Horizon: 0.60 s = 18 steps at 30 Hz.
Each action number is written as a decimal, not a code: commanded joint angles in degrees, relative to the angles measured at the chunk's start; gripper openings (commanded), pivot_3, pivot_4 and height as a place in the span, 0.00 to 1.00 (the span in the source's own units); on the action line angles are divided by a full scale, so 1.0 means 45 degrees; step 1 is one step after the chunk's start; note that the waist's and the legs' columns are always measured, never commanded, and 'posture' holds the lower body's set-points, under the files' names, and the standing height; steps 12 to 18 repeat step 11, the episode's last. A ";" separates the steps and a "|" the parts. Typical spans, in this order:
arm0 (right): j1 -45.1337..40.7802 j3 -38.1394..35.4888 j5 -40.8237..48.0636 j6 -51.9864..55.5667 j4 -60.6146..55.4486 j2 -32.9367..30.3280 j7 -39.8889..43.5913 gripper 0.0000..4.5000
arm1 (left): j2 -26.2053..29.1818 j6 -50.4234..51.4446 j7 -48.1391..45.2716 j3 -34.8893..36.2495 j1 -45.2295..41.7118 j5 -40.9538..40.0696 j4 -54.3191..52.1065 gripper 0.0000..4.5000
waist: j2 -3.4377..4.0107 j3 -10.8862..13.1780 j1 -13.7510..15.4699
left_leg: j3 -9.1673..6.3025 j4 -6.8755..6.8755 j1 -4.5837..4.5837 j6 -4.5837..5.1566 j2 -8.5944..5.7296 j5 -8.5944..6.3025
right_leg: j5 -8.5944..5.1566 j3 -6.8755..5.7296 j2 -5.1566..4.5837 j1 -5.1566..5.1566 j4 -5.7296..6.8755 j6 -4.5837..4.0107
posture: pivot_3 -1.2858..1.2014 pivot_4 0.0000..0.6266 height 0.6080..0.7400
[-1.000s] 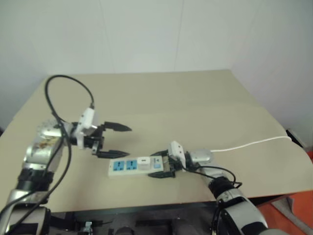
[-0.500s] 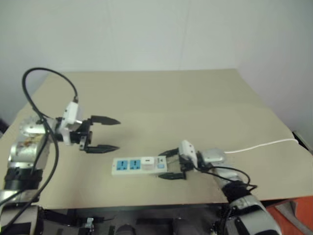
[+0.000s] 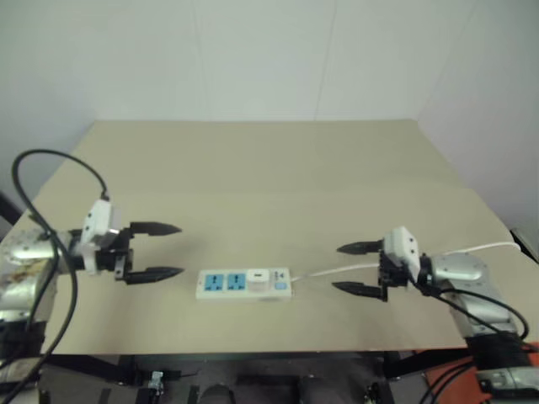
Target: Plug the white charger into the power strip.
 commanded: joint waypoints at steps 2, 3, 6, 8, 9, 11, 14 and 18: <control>0.0019 -0.0379 0.0502 0.0058 -0.0426 -0.0300 -0.0011 0.99 | 0.0368 0.0191 0.0252 0.0874 0.0466 -0.0433 -0.0789 1.00 | -0.0002 0.0002 0.0010 | 0.0001 0.0000 0.0000 0.0000 0.0000 0.0000 | 0.0000 -0.0001 -0.0001 0.0000 0.0000 -0.0001 | 0.52 0.24 1.00; 0.0020 -0.0398 0.0519 0.0027 -0.0419 -0.0346 -0.0024 0.99 | 0.0375 0.0265 0.0315 0.0950 0.0593 -0.0485 -0.0912 1.00 | -0.0002 0.0002 0.0022 | 0.0001 0.0001 0.0000 0.0000 0.0000 0.0000 | 0.0000 -0.0001 -0.0003 0.0000 0.0001 0.0000 | 0.52 0.24 1.00; -0.0101 -0.0447 0.0587 0.0056 -0.0300 -0.0458 -0.0027 0.99 | 0.0383 0.0430 0.0407 0.1117 0.1097 -0.0604 -0.1331 1.00 | 0.0000 0.0005 0.0023 | 0.0008 0.0001 -0.0001 0.0000 0.0000 0.0000 | -0.0001 0.0001 -0.0007 0.0000 -0.0002 -0.0001 | 0.52 0.24 1.00; -0.0171 -0.0434 0.0592 0.0025 -0.0190 -0.0508 -0.0018 0.99 | 0.0372 0.0525 0.0503 0.1187 0.1313 -0.0659 -0.1541 1.00 | 0.0000 0.0006 0.0023 | 0.0007 0.0000 -0.0003 0.0000 0.0000 0.0000 | -0.0002 0.0000 -0.0006 -0.0001 -0.0005 -0.0002 | 0.52 0.24 1.00; -0.0181 -0.0432 0.0605 0.0005 -0.0152 -0.0536 -0.0010 0.99 | 0.0371 0.0571 0.0555 0.1218 0.1395 -0.0700 -0.1643 1.00 | -0.0001 0.0007 0.0023 | 0.0008 0.0000 -0.0003 0.0000 0.0000 0.0000 | -0.0002 0.0000 -0.0006 -0.0001 -0.0005 -0.0002 | 0.52 0.24 1.00; -0.0198 -0.0408 0.0617 -0.0044 -0.0109 -0.0569 -0.0001 0.99 | 0.0380 0.0640 0.0627 0.1252 0.1487 -0.0750 -0.1760 1.00 | -0.0002 0.0007 0.0024 | 0.0008 0.0000 -0.0002 0.0000 0.0000 0.0000 | -0.0002 0.0000 -0.0006 -0.0001 -0.0003 -0.0002 | 0.52 0.24 1.00; -0.0198 -0.0408 0.0617 -0.0044 -0.0109 -0.0569 -0.0001 0.99 | 0.0380 0.0640 0.0627 0.1252 0.1487 -0.0750 -0.1760 1.00 | -0.0002 0.0007 0.0024 | 0.0008 0.0000 -0.0002 0.0000 0.0000 0.0000 | -0.0002 0.0000 -0.0006 -0.0001 -0.0003 -0.0002 | 0.52 0.24 1.00; -0.0198 -0.0408 0.0617 -0.0044 -0.0109 -0.0569 -0.0001 0.99 | 0.0380 0.0640 0.0627 0.1252 0.1487 -0.0750 -0.1760 1.00 | -0.0002 0.0007 0.0024 | 0.0008 0.0000 -0.0002 0.0000 0.0000 0.0000 | -0.0002 0.0000 -0.0006 -0.0001 -0.0003 -0.0002 | 0.52 0.24 1.00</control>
